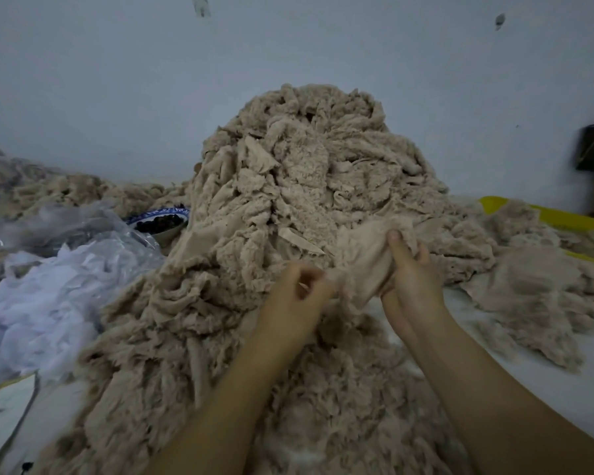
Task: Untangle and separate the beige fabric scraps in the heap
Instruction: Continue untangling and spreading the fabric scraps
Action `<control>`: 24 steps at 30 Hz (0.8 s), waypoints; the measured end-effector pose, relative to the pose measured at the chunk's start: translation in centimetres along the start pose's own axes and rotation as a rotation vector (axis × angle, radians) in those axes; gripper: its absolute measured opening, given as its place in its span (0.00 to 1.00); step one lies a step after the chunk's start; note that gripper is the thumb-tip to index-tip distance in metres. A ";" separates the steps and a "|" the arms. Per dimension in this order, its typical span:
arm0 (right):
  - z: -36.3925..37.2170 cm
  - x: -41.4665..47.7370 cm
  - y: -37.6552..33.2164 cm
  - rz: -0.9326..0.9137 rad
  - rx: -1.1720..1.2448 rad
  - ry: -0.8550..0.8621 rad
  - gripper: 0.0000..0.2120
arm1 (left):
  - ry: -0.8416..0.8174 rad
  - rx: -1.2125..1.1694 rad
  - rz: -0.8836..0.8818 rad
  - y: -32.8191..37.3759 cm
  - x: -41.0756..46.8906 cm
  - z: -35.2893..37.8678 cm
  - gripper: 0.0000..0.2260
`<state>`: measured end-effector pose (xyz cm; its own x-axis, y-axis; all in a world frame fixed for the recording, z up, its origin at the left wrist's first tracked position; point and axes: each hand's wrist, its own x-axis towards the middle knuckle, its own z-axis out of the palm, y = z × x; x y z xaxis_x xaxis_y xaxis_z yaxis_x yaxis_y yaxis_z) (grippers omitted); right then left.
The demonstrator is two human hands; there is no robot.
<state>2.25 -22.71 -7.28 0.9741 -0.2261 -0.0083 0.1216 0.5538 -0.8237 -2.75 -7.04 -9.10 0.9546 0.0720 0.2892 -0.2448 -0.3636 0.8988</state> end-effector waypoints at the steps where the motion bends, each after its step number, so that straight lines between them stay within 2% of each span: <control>1: 0.3 -0.2 0.2 -0.005 -0.018 -0.013 0.17 | -0.058 0.129 0.045 -0.3 -0.2 0.8 0.16; 3: 0.7 -0.6 0.5 -0.016 -0.046 -0.065 0.18 | -0.078 0.299 0.119 -0.8 -0.3 2.0 0.14; 4: 0.8 -0.9 0.7 -0.010 -0.053 -0.102 0.21 | -0.058 0.276 0.095 -0.9 -0.2 2.1 0.12; 5: 0.7 -0.9 0.9 0.004 -0.061 -0.155 0.25 | -0.020 0.132 0.008 -0.7 -0.1 1.9 0.12; 6: 0.5 -1.1 1.0 0.016 -0.075 -0.223 0.26 | 0.014 -0.118 -0.122 -0.4 0.1 1.4 0.12; 8: 0.1 -1.4 1.5 0.000 -0.224 -0.393 0.23 | 0.032 -0.724 -0.319 0.4 0.6 0.1 0.11; 10: -0.2 -1.9 2.0 -0.061 -0.517 -0.544 0.18 | 0.038 -1.161 -0.353 0.6 0.9 -1.4 0.12; 12: -0.3 -2.2 2.8 -0.144 -0.795 -0.636 0.11 | 0.042 -1.338 -0.359 0.3 0.9 -2.2 0.15; 15: -0.5 -1.7 3.4 -0.342 -1.107 -0.589 0.15 | 0.091 -1.368 -0.382 0.0 1.1 -2.9 0.18; 19: -0.9 -0.8 2.0 -0.515 -1.099 -0.250 0.13 | 0.212 -1.243 -0.381 -0.2 1.6 -3.5 0.17; 21: -1.1 -0.6 1.6 -0.636 -1.046 -0.151 0.14 | 0.282 -1.092 -0.418 -0.3 1.7 -3.3 0.14; 24: -1.2 -0.6 1.4 -0.835 -1.118 -0.034 0.17 | 0.322 -0.943 -0.485 -0.6 1.8 -2.9 0.11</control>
<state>1.63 -22.79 -9.12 0.6962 -0.1404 0.7040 0.4626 -0.6622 -0.5895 -1.36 -4.03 -8.19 0.9291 0.3029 -0.2123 -0.0186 0.6115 0.7910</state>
